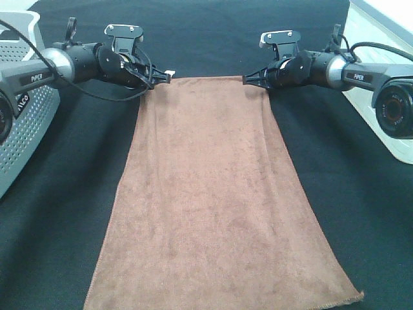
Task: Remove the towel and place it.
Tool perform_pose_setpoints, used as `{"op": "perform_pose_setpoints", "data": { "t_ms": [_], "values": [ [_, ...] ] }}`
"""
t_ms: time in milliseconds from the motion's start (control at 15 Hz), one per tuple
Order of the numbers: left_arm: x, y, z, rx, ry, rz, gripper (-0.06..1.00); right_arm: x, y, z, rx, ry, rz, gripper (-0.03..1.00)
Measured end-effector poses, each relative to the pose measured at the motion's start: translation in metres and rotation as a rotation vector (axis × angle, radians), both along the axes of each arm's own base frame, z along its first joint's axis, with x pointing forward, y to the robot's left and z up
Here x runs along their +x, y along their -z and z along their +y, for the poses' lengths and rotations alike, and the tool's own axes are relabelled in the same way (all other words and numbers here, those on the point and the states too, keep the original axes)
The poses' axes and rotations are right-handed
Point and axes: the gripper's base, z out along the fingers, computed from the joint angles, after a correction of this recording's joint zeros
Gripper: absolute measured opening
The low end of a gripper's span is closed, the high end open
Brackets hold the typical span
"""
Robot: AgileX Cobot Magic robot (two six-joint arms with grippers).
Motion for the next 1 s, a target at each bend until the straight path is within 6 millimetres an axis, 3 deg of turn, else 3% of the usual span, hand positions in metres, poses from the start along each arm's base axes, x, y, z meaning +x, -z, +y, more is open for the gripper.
{"op": "perform_pose_setpoints", "data": {
  "t_ms": [1000],
  "values": [
    [0.0, 0.0, 0.0, -0.005, -0.002, 0.0, 0.45, 0.002, -0.003, -0.013, -0.031, 0.006, 0.006, 0.0]
  ]
}}
